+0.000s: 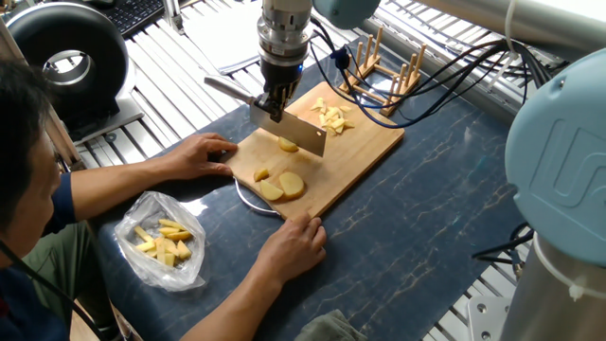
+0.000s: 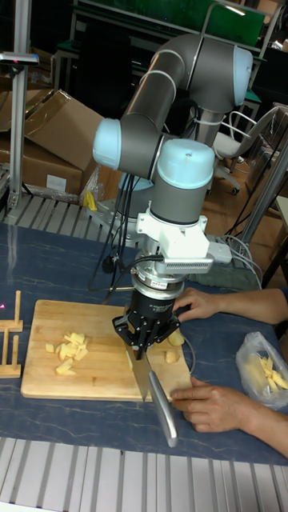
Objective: Chop the potatoes
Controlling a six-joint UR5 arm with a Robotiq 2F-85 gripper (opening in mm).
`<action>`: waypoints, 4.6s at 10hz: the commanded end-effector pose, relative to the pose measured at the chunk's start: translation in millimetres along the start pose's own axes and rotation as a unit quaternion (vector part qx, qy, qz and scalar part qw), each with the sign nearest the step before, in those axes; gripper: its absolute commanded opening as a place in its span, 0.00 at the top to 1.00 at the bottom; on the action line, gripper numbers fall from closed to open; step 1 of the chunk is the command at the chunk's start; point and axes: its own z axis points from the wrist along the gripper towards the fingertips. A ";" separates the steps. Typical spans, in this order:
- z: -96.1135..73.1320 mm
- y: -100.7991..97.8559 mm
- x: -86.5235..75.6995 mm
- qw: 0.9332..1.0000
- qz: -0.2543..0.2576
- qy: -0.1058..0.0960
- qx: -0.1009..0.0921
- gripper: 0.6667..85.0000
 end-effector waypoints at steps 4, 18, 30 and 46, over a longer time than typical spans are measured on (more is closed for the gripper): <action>5.2 -0.5 -6.5 1.000 0.003 -0.015 0.001 1.00; -29.0 20.1 -3.5 1.000 0.025 0.015 0.000 1.00; -12.0 6.6 -2.9 1.000 -0.007 -0.004 0.006 1.00; 9.7 5.8 -3.8 1.000 -0.006 -0.024 0.019 1.00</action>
